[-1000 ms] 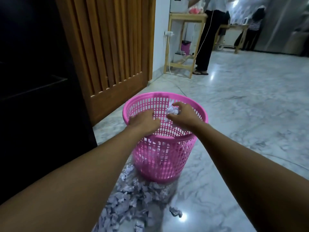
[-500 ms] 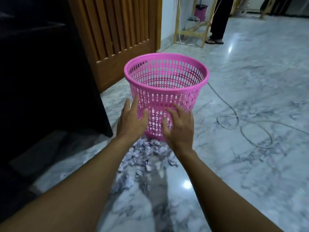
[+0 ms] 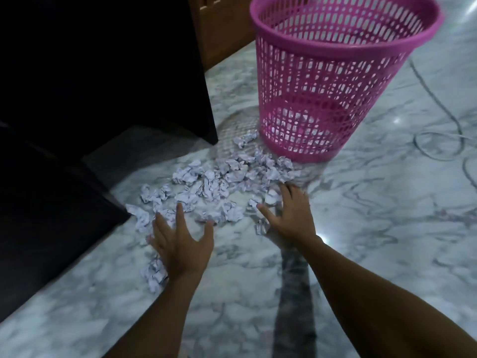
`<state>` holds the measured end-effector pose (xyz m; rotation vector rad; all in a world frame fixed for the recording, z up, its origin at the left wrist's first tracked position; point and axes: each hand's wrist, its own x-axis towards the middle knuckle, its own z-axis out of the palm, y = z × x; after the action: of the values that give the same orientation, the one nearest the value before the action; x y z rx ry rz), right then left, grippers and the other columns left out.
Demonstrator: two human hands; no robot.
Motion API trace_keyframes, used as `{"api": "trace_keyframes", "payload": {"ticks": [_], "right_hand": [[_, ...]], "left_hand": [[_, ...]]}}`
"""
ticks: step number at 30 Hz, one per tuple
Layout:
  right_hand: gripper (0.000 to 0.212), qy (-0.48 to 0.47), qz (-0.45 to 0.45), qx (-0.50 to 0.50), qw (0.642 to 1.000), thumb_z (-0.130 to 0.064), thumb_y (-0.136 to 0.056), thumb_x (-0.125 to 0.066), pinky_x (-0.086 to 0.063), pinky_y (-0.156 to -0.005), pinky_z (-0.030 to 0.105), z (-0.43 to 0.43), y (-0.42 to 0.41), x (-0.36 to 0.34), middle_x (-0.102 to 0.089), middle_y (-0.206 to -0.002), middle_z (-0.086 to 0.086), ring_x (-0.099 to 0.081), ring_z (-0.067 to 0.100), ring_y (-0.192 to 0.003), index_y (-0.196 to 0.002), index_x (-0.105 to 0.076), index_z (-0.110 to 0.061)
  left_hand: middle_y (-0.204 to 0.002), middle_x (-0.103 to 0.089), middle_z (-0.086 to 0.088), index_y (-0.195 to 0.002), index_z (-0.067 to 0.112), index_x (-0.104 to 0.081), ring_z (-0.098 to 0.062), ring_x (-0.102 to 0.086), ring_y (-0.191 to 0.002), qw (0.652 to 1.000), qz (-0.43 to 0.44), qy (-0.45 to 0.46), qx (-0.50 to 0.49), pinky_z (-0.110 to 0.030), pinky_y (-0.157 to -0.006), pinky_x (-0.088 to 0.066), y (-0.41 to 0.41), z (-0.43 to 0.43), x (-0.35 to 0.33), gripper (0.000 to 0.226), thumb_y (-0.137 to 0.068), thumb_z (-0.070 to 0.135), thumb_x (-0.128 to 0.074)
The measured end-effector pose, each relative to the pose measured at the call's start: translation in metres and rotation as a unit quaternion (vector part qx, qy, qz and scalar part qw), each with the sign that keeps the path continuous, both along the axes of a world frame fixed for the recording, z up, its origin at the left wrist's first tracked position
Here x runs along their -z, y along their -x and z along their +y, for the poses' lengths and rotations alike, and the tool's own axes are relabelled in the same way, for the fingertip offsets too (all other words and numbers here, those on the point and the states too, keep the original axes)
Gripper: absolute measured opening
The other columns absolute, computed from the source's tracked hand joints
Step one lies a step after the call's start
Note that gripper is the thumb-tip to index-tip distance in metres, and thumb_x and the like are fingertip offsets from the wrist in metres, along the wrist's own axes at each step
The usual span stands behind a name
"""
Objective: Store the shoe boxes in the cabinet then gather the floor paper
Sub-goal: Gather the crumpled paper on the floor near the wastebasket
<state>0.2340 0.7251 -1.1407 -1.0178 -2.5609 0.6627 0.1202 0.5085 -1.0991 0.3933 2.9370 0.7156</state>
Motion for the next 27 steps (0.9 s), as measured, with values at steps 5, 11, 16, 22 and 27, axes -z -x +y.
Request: {"api": "trace_keyframes", "payload": {"ticks": [5, 11, 16, 22, 27], "right_hand": [[0.105, 0.04, 0.033, -0.118, 0.992, -0.082, -0.072, -0.057, -0.022, -0.118, 0.038, -0.033, -0.008, -0.004, -0.01, -0.164, 0.005, -0.011, 0.023, -0.15, -0.153, -0.025, -0.024], [0.12, -0.046, -0.05, -0.162, 0.984, -0.091, -0.064, -0.053, -0.006, -0.12, 0.058, -0.025, 0.004, -0.01, 0.005, -0.164, 0.014, 0.009, 0.029, -0.151, -0.156, -0.014, -0.024], [0.124, -0.059, -0.082, -0.19, 0.977, -0.098, -0.059, -0.042, 0.003, -0.117, 0.063, -0.001, 0.024, -0.012, 0.006, -0.164, 0.015, 0.011, 0.031, -0.151, -0.156, -0.011, -0.027], [0.112, -0.075, -0.076, -0.25, 0.962, -0.095, -0.066, -0.041, -0.024, -0.115, 0.055, -0.004, 0.058, -0.005, -0.035, -0.152, 0.015, -0.026, 0.031, -0.144, -0.152, -0.025, -0.026], [0.107, -0.186, -0.035, -0.254, 0.948, -0.094, -0.065, -0.04, -0.019, -0.114, 0.063, -0.008, 0.079, -0.006, -0.049, -0.137, 0.019, -0.042, 0.035, -0.133, -0.147, -0.039, -0.025]], "left_hand": [[-0.155, -0.019, -0.028, -0.151, 0.024, -0.031, -0.043, -0.016, -0.145, 0.991, -0.012, 0.047, -0.124, -0.064, -0.115, -0.007, -0.019, -0.051, 0.027, 0.105, -0.065, 0.083, -0.036], [-0.162, -0.001, -0.018, -0.153, 0.037, -0.015, -0.036, -0.006, -0.15, 0.997, -0.039, 0.006, -0.06, -0.054, -0.121, -0.012, 0.002, -0.06, 0.038, 0.115, -0.057, 0.093, -0.042], [-0.163, 0.009, -0.015, -0.152, 0.044, -0.009, -0.032, 0.004, -0.151, 0.999, -0.027, -0.023, -0.005, -0.053, -0.121, -0.008, 0.04, -0.048, 0.036, 0.117, -0.055, 0.091, -0.056], [-0.164, -0.004, -0.007, -0.153, 0.04, -0.014, -0.025, 0.004, -0.152, 0.998, -0.018, -0.012, 0.051, -0.051, -0.122, -0.004, 0.08, -0.042, 0.039, 0.114, -0.058, 0.093, -0.049], [-0.145, -0.036, -0.012, -0.144, 0.031, -0.039, -0.033, -0.027, -0.139, 0.996, 0.042, -0.018, 0.073, -0.056, -0.111, -0.034, 0.089, -0.037, 0.044, 0.099, -0.064, 0.09, -0.045]]}}
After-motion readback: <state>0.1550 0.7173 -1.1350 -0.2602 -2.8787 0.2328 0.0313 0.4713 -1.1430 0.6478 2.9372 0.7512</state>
